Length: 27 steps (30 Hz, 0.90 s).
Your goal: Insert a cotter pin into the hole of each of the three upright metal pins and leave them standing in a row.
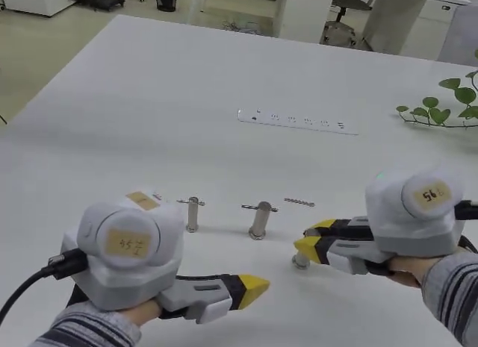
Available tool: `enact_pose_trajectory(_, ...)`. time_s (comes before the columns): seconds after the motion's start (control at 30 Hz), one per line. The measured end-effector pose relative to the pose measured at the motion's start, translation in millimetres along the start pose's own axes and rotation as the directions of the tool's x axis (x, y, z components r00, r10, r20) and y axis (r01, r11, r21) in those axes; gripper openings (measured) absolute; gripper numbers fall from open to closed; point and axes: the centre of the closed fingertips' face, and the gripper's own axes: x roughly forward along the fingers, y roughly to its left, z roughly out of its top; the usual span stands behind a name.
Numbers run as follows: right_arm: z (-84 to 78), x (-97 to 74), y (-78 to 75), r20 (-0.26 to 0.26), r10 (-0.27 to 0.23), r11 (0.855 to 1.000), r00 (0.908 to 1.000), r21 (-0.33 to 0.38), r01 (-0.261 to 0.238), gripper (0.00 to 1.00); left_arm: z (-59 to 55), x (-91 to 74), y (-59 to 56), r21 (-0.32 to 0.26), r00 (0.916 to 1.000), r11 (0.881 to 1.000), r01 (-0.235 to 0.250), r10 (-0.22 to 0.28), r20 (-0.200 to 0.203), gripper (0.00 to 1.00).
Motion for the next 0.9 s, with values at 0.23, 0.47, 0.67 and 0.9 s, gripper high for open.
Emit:
enact_pose_trajectory(0.23, -0.5, 6.3, 11.4, 0.004, 0.018, 1.0, 0.9998, -0.001, -0.018, 0.08, 1.6, 0.0, 0.6, -0.006, 1.0, 1.0, -0.002, 0.002, 0.009, 0.97)
enact_pose_trajectory(0.47, 1.1, 10.6, 22.0, 0.009, 0.024, 1.0, 0.9997, -0.014, -0.024, 0.08, 1.7, -0.4, 1.7, -0.007, 0.9999, 1.0, -0.004, 0.005, 0.009, 0.97)
enact_pose_trajectory(0.67, -1.1, 15.6, 30.6, 0.006, 0.027, 0.999, 0.9996, -0.028, -0.027, 0.08, 2.6, -0.5, 1.7, -0.005, 0.9999, 1.0, -0.005, 0.005, 0.012, 0.97)
enact_pose_trajectory(0.9, -2.5, 16.3, 36.5, 0.011, 0.025, 0.999, 0.9996, -0.037, -0.025, 0.08, 3.7, -1.4, 2.8, -0.005, 0.9999, 1.0, -0.008, 0.008, 0.015, 0.97)
